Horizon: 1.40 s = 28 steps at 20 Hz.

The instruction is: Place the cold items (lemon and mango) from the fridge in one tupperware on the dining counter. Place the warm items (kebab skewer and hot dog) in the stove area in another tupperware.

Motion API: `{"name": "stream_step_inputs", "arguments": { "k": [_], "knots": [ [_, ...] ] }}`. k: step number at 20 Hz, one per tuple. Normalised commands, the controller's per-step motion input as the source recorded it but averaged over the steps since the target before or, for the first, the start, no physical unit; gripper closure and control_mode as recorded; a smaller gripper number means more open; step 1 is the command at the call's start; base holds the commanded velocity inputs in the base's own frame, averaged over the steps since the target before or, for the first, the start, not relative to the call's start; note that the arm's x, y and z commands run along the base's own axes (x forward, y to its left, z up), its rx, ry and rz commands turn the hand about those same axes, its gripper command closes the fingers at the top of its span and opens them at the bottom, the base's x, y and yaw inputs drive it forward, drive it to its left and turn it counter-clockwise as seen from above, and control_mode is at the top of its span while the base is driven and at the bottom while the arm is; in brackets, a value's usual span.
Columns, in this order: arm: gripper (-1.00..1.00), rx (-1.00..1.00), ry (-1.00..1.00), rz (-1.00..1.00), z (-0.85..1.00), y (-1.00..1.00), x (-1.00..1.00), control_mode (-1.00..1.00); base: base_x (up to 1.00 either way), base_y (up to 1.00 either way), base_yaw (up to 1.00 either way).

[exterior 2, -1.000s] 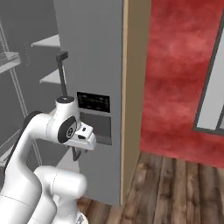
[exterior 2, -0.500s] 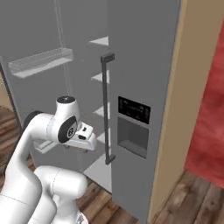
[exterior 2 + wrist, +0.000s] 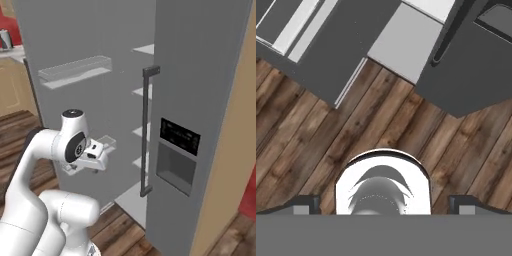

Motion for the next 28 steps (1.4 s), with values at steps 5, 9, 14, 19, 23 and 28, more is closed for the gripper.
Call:
{"name": "stream_step_inputs", "arguments": {
  "k": [5,9,14,19,23,28],
  "knots": [
    [-1.00,0.00,0.00,0.00,0.00,0.00,0.00,1.00,0.27,0.35,-0.28],
    [-1.00,0.00,0.00,0.00,0.00,0.00,0.00,1.00,0.47,0.48,-0.24],
    [-1.00,0.00,0.00,0.00,0.00,0.00,0.00,1.00,0.29,-0.02,-0.15],
    [-1.00,0.00,0.00,0.00,0.00,0.00,0.00,1.00,0.37,-0.18,-0.14],
    [-1.00,0.00,0.00,0.00,0.00,0.00,0.00,1.00,0.65,-0.16,-0.08],
    [-1.00,0.00,0.00,0.00,0.00,0.00,0.00,1.00,0.45,0.09,-0.19]
  ]
}}
